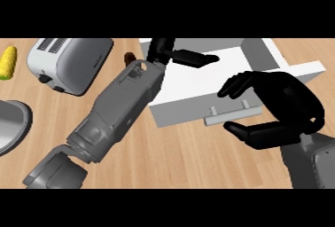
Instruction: Pick up the cup, place it into the drawer and close the drawer
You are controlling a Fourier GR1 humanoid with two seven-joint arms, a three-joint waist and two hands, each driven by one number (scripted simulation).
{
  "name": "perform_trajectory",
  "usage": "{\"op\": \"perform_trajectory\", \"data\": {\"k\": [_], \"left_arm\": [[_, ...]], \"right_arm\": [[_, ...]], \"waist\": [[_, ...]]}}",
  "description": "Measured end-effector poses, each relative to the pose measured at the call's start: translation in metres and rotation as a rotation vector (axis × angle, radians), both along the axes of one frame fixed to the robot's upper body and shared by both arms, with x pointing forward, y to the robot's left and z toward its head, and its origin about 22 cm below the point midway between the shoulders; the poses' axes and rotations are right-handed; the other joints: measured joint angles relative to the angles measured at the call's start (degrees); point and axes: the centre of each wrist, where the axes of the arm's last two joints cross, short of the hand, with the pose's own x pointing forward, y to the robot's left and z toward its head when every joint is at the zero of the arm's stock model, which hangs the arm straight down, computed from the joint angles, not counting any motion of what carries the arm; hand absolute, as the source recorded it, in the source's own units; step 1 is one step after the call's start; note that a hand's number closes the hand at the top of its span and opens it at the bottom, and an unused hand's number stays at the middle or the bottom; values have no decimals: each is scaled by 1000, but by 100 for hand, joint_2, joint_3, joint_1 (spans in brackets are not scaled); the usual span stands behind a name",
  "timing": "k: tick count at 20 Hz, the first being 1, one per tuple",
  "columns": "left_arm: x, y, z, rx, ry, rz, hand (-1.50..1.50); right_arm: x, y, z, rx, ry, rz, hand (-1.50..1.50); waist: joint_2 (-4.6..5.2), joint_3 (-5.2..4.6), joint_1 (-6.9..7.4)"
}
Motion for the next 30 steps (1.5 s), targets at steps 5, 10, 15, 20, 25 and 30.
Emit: {"op": "perform_trajectory", "data": {"k": [5,10,15,20,25,30], "left_arm": [[0,-1,6,-106,-51,44,-150],[1,1,2,-146,-59,85,-150],[0,5,-6,-189,-56,101,-150],[-2,12,-16,-236,-53,92,-150],[-4,32,-33,-275,-51,93,-150],[-6,49,-38,-300,-53,87,-150]], "right_arm": [[-4,0,-4,-227,47,136,150],[-14,-5,-14,-477,73,122,-150],[-17,-3,-34,-666,45,1,-150],[-5,4,-81,-790,84,-75,-150],[15,9,-127,-908,120,-67,150],[48,3,-154,-956,138,-115,150]], "waist": [[-64,-5,166],[-127,0,412],[-176,3,752],[-205,4,1066],[-213,5,1309],[-226,-3,1535]]}}
